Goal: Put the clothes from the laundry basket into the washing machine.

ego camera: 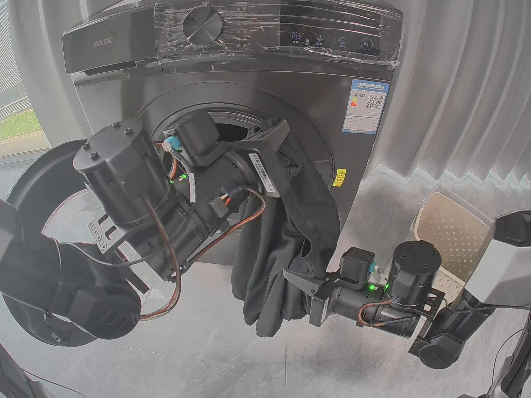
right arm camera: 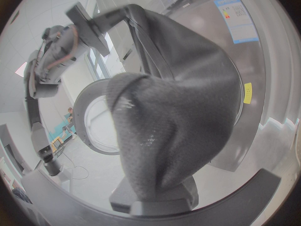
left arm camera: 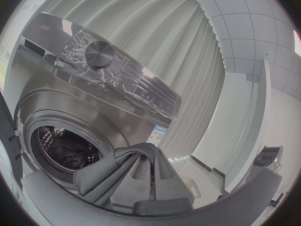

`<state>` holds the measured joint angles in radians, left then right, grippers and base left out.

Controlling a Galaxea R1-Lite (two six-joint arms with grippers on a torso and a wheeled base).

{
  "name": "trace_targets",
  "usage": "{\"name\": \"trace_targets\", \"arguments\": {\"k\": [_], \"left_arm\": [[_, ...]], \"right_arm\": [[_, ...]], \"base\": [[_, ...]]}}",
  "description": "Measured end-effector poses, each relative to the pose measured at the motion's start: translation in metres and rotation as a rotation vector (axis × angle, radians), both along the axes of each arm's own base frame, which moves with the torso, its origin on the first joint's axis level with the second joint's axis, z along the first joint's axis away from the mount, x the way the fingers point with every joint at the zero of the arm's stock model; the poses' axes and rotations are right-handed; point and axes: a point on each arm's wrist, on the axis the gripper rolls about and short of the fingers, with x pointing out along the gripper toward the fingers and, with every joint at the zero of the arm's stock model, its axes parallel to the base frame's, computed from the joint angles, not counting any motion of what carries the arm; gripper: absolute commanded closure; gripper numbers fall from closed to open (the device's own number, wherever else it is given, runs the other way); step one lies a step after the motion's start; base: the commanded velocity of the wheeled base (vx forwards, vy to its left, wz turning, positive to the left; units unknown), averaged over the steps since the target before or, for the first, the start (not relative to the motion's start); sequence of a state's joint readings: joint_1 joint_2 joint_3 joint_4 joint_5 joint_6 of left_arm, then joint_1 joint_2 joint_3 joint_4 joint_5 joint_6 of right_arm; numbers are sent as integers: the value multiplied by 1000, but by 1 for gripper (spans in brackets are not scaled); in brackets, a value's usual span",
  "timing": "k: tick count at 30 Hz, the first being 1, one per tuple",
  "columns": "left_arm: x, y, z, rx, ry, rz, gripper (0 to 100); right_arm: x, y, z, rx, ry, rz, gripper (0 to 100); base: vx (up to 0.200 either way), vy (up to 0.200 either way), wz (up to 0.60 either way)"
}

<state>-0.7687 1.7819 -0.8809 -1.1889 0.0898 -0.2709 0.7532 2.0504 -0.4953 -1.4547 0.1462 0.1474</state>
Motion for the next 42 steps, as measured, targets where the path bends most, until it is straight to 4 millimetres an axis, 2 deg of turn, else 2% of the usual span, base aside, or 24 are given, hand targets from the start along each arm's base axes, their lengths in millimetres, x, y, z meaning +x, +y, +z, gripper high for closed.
{"name": "trace_targets", "arguments": {"k": [10,25,26,30,42], "left_arm": [[9,5,-24,56,59,28,100],[10,16,-63,132,140,44,100],[9,16,-66,140,147,42,0],[6,18,-75,152,158,24,0],[-7,25,-81,143,146,7,0]], "right_arm": [[-20,-8,26,35,-60,60,100],[-20,-11,52,100,-136,69,100],[-20,-11,53,103,-140,68,100],[-16,-11,58,117,-156,60,100],[-2,-14,69,152,-198,22,100]], "base": [[0,0,0],[0,0,0],[0,0,0],[0,0,0],[0,0,0]]}}
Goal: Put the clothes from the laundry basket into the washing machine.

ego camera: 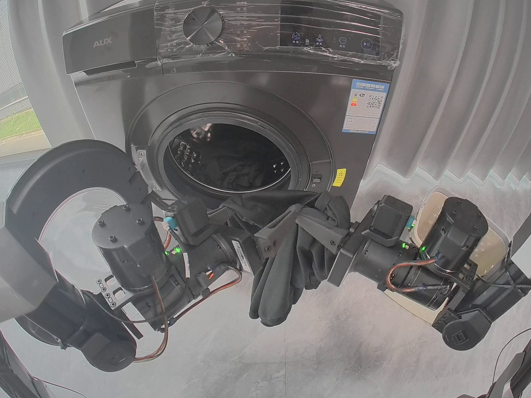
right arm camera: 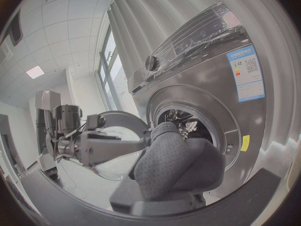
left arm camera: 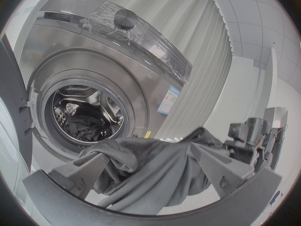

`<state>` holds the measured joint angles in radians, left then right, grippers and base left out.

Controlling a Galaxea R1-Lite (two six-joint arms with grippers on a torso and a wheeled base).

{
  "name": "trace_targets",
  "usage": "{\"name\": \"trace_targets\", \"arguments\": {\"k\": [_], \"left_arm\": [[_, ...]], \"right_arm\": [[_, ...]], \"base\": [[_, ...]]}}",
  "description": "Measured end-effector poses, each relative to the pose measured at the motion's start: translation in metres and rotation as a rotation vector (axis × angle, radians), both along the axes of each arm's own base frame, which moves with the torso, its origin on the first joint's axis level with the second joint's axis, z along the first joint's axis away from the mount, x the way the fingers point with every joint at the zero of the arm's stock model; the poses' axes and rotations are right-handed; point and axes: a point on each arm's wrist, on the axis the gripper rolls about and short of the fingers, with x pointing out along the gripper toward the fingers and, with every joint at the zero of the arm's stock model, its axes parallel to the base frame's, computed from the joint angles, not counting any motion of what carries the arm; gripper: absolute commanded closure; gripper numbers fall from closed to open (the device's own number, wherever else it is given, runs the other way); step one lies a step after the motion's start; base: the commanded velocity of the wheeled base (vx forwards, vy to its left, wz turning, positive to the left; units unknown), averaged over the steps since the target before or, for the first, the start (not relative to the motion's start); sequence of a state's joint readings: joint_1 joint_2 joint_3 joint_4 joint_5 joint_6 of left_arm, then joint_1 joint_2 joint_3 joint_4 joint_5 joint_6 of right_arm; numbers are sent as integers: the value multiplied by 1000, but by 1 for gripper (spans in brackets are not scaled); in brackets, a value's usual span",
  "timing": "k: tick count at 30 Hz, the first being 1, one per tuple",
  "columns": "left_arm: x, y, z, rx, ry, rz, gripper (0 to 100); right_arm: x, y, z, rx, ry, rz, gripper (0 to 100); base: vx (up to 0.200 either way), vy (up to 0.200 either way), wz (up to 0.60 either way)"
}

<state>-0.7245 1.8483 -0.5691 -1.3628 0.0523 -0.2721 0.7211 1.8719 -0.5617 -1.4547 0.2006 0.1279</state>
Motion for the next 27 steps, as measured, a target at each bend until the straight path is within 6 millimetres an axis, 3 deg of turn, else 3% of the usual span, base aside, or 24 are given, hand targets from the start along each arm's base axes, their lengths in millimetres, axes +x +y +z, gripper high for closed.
{"name": "trace_targets", "arguments": {"k": [9,17,27], "left_arm": [[-22,0,-18,58,63,-55,0],[-46,7,-38,114,108,-150,0],[-45,20,-47,185,52,-147,0]], "right_arm": [[19,-13,3,21,-12,-75,100],[21,-15,0,19,-9,-83,100],[13,-6,-2,13,-3,-44,100]], "base": [[0,0,0],[0,0,0],[0,0,0]]}}
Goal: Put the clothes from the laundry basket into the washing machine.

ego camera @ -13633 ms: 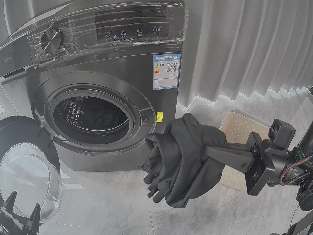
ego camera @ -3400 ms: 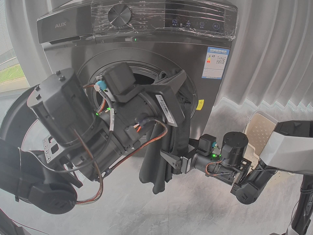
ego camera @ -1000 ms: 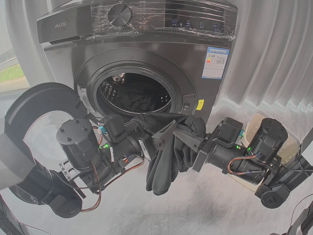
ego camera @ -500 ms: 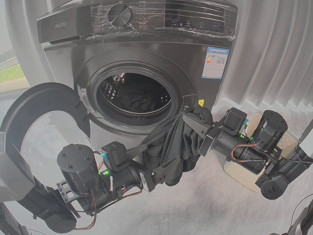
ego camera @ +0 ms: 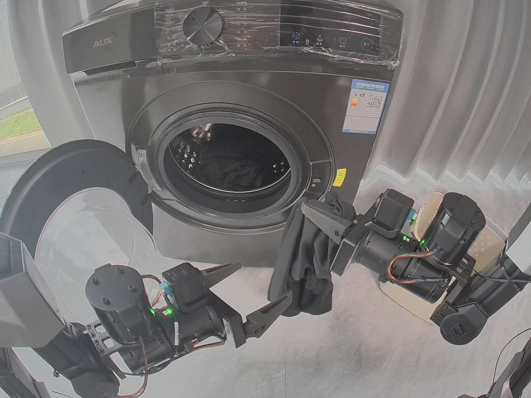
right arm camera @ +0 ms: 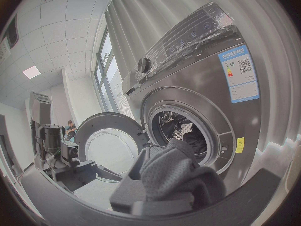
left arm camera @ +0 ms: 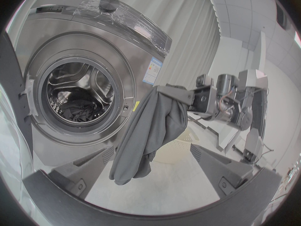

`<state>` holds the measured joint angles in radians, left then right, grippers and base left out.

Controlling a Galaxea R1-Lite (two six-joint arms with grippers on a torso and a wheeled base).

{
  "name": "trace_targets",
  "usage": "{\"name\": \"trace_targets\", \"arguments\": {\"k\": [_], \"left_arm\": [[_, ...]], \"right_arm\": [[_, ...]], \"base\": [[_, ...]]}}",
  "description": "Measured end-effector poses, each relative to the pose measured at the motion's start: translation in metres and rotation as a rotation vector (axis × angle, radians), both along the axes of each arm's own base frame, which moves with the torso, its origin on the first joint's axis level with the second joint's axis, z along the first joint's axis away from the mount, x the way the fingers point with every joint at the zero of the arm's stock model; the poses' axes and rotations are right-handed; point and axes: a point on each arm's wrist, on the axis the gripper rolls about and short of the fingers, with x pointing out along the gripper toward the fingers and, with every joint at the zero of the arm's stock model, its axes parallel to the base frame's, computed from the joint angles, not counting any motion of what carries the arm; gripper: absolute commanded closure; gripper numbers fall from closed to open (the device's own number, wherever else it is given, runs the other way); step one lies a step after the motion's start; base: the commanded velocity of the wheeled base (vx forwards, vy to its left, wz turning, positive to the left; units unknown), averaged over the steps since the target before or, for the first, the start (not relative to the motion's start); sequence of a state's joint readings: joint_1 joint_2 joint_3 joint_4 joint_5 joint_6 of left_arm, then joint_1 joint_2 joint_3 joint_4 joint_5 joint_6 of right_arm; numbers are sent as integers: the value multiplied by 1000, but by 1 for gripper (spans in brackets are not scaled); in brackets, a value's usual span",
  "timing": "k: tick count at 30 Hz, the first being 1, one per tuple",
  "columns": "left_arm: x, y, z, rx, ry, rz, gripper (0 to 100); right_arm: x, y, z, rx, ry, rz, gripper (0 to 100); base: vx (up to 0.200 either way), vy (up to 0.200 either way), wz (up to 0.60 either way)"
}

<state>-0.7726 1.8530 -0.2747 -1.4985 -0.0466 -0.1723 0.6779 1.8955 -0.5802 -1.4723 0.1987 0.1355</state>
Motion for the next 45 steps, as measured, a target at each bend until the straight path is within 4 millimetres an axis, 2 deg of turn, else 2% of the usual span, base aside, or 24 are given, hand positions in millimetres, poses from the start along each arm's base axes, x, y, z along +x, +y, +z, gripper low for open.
{"name": "trace_targets", "arguments": {"k": [13,37,45], "left_arm": [[23,5,-23,121,-63,-66,0],[78,-37,-37,68,-137,-80,0],[88,-34,-48,82,-124,-70,0]], "right_arm": [[-17,14,8,18,-20,72,100],[-26,21,14,48,-12,102,100],[-25,18,19,65,-25,90,100]], "base": [[0,0,0],[0,0,0],[0,0,0]]}}
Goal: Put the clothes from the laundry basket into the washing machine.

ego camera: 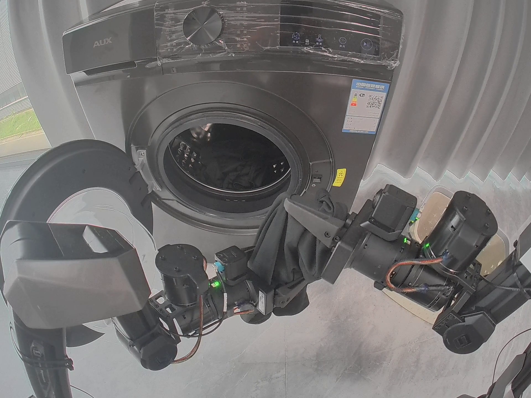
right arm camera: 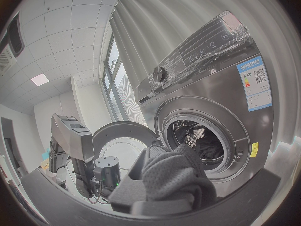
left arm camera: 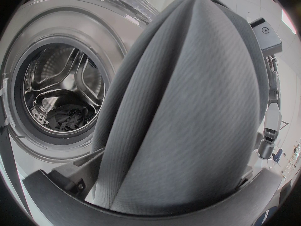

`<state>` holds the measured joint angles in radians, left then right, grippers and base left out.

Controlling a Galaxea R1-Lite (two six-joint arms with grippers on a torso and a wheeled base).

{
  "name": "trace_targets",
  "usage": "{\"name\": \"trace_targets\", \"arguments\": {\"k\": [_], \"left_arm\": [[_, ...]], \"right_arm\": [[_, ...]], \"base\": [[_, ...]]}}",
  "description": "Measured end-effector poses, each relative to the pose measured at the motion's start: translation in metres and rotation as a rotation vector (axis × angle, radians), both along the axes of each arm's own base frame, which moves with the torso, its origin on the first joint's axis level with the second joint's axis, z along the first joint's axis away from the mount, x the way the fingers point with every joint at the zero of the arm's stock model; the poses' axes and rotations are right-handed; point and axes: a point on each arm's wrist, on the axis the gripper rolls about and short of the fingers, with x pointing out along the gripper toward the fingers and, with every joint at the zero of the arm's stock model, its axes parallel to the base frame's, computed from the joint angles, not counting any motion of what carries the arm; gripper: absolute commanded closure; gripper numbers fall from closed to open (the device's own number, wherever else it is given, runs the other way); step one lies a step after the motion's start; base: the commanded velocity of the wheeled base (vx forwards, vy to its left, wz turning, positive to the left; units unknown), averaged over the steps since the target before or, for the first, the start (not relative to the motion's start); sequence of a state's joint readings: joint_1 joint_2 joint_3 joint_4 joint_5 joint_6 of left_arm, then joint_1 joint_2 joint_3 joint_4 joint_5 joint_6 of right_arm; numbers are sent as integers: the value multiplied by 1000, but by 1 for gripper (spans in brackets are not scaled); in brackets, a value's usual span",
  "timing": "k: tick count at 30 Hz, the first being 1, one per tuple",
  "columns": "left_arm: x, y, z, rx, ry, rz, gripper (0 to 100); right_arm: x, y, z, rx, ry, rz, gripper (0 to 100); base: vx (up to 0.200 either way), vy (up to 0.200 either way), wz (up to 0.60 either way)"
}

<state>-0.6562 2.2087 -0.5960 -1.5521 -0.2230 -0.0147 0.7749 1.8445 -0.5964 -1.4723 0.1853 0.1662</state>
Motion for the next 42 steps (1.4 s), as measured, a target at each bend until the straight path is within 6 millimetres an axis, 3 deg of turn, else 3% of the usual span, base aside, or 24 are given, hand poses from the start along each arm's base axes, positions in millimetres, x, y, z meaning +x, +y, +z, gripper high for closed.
{"name": "trace_targets", "arguments": {"k": [7,8,22,34,42], "left_arm": [[5,0,-4,5,2,8,0],[5,0,-4,5,1,8,100],[1,-6,5,-20,-16,-27,100],[-53,16,35,-15,-14,-106,100],[-88,23,59,-47,-53,-178,100]], "right_arm": [[1,-1,3,13,0,-2,100],[1,-1,3,14,-1,-2,100],[5,-1,6,41,11,-37,100],[58,-29,1,74,21,-211,100],[71,-34,-14,87,36,-243,100]], "base": [[0,0,0],[0,0,0],[0,0,0],[0,0,0],[0,0,0]]}}
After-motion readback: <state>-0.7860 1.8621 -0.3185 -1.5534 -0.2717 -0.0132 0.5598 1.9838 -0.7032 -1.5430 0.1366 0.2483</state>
